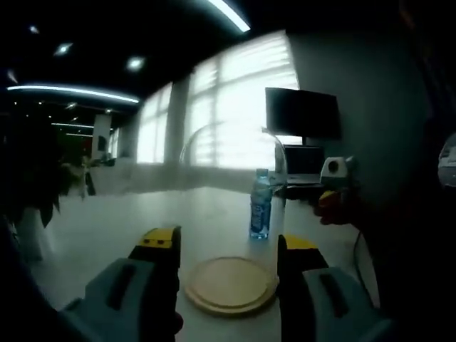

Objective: Open the cover put in the Mizone put the cover back on

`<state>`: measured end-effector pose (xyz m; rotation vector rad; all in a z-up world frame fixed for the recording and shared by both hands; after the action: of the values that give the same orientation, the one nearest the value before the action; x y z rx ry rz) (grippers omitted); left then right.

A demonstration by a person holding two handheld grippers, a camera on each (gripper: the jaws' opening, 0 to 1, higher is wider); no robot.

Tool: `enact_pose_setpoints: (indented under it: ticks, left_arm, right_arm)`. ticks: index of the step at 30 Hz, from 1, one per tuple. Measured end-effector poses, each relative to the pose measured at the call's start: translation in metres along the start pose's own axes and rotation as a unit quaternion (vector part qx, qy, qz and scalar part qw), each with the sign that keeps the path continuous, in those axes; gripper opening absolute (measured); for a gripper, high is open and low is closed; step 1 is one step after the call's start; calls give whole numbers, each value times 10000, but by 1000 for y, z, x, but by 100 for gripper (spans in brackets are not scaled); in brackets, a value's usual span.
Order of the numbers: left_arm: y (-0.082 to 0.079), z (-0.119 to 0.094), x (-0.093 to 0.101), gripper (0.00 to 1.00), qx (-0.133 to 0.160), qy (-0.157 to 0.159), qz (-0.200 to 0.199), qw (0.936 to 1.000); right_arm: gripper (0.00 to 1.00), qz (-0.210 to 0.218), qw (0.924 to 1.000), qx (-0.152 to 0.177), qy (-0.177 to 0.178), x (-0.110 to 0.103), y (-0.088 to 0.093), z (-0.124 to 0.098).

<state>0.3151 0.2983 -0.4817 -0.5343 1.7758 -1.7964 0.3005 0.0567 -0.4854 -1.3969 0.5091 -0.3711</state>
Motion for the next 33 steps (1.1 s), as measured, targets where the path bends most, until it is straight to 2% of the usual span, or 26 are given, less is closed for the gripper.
enact_pose_setpoints:
  ticks: [17, 24, 33]
  left_arm:
    - [-8, 10, -1, 48, -40, 244, 108, 9996]
    - [-8, 16, -2, 48, -78, 330, 60, 9994]
    - [-13, 20, 0, 48, -20, 478, 105, 9988]
  right_arm:
    - [54, -104, 9995, -216, -206, 6, -4, 16]
    - [54, -37, 9995, -93, -303, 10, -11, 23]
    - [54, -94, 9992, -141, -367, 12, -12, 32]
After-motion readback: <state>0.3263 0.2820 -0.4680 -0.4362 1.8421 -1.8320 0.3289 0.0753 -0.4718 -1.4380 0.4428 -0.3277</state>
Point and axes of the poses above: the point that each gripper's makers call its tool centre point, and the gripper's own axes: z roughly forward along the fingers, x roughly to its right, y roughly out of its underside, the point moved 5 cm from there along -z, roughly backward along the fingers, and after that the axes turned 7 degrees about z, right-handed, at the moved point
